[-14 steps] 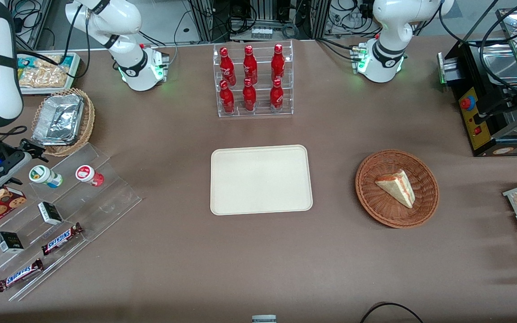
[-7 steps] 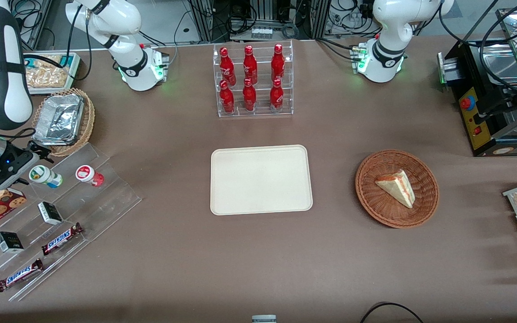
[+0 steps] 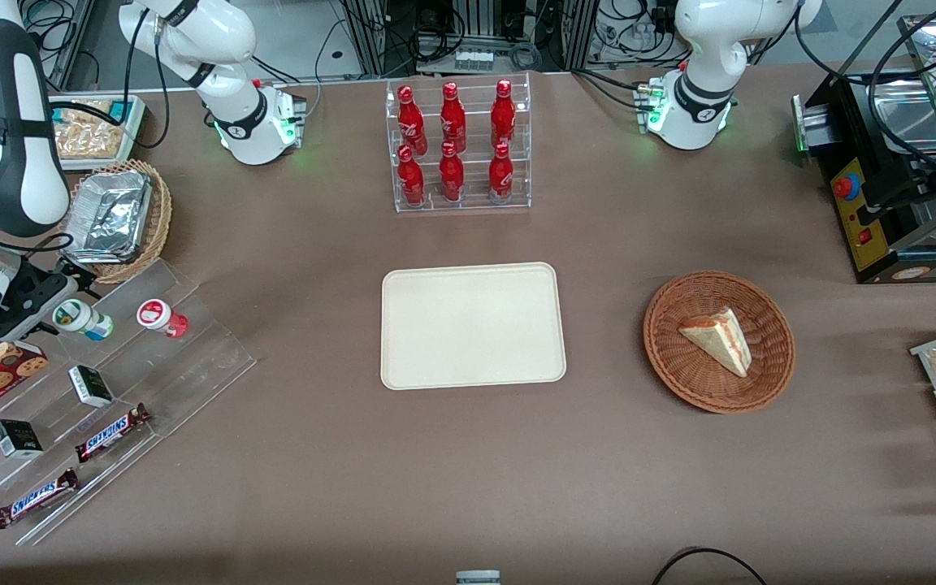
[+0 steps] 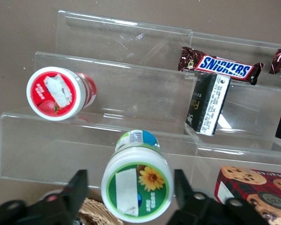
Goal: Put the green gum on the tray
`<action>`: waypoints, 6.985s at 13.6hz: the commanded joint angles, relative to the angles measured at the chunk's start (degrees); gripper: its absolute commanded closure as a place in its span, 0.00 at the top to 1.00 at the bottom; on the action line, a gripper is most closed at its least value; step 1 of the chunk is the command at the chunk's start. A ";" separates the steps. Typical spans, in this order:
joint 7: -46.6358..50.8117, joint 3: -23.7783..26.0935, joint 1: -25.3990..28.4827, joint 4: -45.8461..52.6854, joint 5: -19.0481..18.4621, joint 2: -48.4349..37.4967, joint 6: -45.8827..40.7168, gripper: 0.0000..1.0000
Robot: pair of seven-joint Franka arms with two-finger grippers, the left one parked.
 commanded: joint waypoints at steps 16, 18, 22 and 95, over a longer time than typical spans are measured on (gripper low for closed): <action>30.71 0.99 19.33 11.05 -0.32 0.36 -16.23 0.00; 39.06 0.99 23.73 11.05 -0.23 1.33 -16.23 0.00; 60.14 1.08 35.33 13.68 0.30 5.27 -15.97 0.00; 61.33 0.82 22.01 30.66 7.07 9.25 -32.14 0.99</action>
